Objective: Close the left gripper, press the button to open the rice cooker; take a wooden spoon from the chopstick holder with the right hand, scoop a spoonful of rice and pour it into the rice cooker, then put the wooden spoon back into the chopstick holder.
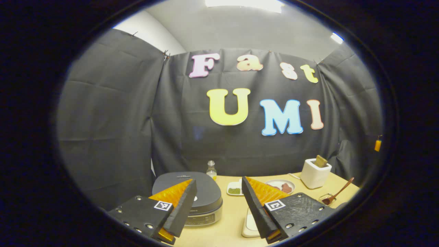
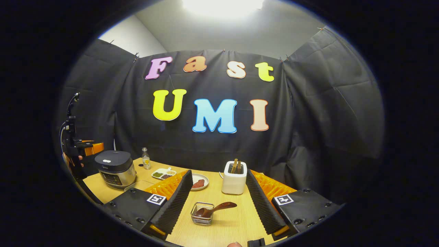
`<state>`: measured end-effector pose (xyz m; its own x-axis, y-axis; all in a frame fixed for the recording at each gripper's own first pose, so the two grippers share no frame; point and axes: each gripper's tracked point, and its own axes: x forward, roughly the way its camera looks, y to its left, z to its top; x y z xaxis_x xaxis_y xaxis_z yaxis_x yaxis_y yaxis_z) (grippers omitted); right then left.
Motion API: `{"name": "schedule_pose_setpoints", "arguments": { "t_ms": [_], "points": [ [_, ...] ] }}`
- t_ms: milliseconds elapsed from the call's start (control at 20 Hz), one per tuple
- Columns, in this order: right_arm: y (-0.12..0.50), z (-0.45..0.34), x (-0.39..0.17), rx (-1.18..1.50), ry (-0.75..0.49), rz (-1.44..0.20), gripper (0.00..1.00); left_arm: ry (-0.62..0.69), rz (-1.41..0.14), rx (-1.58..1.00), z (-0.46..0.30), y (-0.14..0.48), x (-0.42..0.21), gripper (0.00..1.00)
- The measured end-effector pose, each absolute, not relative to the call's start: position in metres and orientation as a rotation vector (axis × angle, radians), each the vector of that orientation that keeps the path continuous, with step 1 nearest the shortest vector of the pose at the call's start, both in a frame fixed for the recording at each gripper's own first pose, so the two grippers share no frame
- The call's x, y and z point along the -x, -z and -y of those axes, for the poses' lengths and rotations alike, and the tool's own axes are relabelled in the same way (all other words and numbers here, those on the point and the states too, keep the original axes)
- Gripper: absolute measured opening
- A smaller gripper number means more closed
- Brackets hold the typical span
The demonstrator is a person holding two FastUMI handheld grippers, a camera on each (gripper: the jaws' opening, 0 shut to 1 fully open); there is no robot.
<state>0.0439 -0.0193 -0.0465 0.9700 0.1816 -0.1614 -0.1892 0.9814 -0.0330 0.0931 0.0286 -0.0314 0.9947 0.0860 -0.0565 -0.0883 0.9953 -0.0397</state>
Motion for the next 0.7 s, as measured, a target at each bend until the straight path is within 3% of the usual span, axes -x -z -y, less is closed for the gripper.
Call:
{"name": "schedule_pose_setpoints", "arguments": {
  "t_ms": [350,700],
  "points": [
    [0.024,0.013,-0.02,0.006,-0.223,-0.098,0.98,-0.006,0.064,0.035,0.024,-0.04,-0.025,0.81],
    [0.005,0.009,0.011,-0.017,-0.143,-0.055,0.98,0.029,0.106,0.014,0.016,-0.057,0.023,0.81]
  ]
}}
